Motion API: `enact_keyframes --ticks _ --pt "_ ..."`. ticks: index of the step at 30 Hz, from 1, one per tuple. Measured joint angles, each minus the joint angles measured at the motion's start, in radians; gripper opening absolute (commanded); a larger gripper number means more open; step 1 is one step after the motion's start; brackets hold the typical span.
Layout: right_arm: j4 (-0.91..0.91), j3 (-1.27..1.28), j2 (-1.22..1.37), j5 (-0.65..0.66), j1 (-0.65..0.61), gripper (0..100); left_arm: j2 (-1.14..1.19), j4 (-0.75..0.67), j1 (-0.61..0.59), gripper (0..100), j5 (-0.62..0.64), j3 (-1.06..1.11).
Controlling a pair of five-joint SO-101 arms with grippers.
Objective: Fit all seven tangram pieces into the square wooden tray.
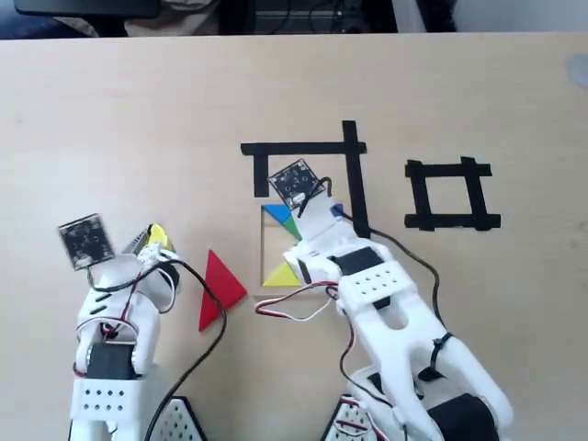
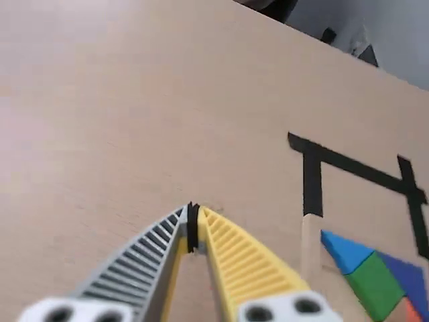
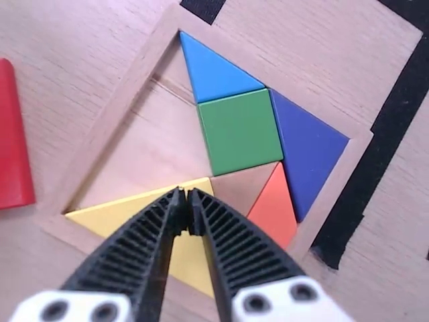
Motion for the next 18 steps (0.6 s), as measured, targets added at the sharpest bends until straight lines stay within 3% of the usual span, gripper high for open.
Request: enact_keyframes --ticks 4,11,18 --pt "0.0 0.0 0.0 0.0 0.0 1.1 0.0 -0.008 0.052 3 0.183 0.0" --pt "0.0 0.002 0.0 0.0 0.0 1.1 0.0 0.137 0.244 3 0.525 0.0" --pt "0.0 0.002 0.0 0.0 0.0 1.1 0.101 0.092 0.183 3 0.565 0.003"
